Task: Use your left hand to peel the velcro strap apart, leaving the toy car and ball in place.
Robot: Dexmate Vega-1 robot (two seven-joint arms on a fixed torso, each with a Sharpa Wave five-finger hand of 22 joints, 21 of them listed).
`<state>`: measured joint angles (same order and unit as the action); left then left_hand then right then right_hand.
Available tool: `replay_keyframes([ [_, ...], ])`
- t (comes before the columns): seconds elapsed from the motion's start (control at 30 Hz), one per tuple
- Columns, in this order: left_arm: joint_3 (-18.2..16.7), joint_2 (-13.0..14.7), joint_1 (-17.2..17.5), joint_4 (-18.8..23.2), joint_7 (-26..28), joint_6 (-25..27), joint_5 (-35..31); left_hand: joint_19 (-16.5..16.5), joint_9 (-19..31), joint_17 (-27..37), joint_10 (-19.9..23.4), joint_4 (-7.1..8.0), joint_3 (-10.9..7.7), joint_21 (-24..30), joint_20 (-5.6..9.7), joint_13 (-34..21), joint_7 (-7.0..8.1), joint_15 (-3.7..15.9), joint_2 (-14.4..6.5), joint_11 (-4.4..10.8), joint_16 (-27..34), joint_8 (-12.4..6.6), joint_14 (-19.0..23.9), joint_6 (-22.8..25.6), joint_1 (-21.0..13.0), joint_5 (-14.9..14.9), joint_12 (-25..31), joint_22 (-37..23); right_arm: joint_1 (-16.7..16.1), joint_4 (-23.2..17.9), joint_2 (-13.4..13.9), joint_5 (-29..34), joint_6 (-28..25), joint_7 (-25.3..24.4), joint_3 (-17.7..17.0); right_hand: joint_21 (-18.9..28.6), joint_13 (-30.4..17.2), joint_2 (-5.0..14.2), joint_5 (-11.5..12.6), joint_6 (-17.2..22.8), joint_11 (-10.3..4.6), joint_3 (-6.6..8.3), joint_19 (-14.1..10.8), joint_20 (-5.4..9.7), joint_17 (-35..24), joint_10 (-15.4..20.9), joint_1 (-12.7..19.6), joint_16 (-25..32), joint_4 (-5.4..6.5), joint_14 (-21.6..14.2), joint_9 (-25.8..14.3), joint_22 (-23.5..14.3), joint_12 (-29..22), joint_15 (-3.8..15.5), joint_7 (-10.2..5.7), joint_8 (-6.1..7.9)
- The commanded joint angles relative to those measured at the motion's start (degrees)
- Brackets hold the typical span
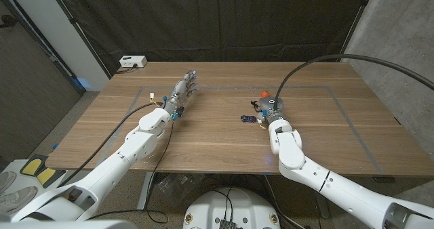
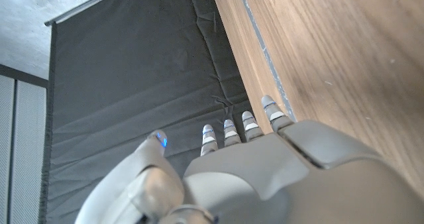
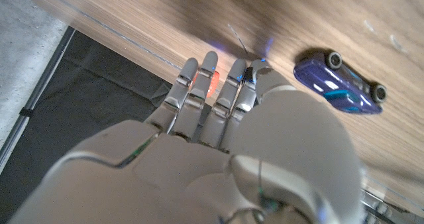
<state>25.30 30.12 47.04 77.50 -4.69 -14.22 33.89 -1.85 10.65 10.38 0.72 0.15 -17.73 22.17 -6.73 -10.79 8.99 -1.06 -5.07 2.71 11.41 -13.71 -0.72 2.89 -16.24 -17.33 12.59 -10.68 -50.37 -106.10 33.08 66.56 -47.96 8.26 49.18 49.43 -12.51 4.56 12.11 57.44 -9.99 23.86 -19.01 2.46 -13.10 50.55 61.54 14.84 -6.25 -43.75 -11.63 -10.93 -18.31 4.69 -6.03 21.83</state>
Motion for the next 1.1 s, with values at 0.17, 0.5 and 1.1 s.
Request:
replay_keyframes([
  [0.17,2.22,3.28,-0.08,5.56,7.03,-1.66,-12.67,-2.48,0.26,0.49,5.83,-5.97,-1.87,-1.64,-0.27,-0.3,-0.72,1.37,1.88,1.31,0.62,-2.72,4.35,9.35,-8.33,2.52,1.14,-0.68,0.28,-0.31,-1.81,-4.22,-0.71,-11.82,-0.03,0.69,-0.3,0.95,-0.12,2.39,0.27,-0.35,-0.37,2.91,-0.09,2.12,-0.04,0.36,-0.53,-1.94,-0.01,-0.05,-0.79,8.8,0.31,0.26],
  [0.5,2.41,4.92,2.01,12.77,18.67,1.35,-25.42,-2.96,0.45,0.82,12.3,-9.96,-2.27,-1.87,-2.09,-0.6,-2.09,2.42,6.11,3.26,1.29,-6.98,8.34,21.8,-16.56,3.83,1.68,-1.17,1.51,0.26,-2.44,-2.87,-3.32,-13.89,2.13,0.97,-0.37,0.99,-0.06,3.6,0.33,-0.59,-0.41,2.83,0.12,3.02,-0.17,0.28,-0.67,-2.9,0.11,0.0,-1.01,8.77,0.54,0.48],
  [1.1,3.42,5.89,1.6,15.19,18.1,-0.23,-31.2,-8.21,0.68,1.1,7.58,-9.95,0.39,-4.39,-4.99,-0.9,2.18,-0.21,13.42,3.1,-0.21,-4.6,4.5,17.61,-22.75,2.06,-0.97,-1.28,3.11,0.07,-2.56,-3.08,-4.03,-13.75,4.01,1.26,-0.51,0.86,0.09,4.44,0.48,-0.56,-0.16,2.83,0.17,4.02,0.28,-0.05,-1.3,-3.57,0.24,0.05,-1.21,8.82,0.47,0.4],
])
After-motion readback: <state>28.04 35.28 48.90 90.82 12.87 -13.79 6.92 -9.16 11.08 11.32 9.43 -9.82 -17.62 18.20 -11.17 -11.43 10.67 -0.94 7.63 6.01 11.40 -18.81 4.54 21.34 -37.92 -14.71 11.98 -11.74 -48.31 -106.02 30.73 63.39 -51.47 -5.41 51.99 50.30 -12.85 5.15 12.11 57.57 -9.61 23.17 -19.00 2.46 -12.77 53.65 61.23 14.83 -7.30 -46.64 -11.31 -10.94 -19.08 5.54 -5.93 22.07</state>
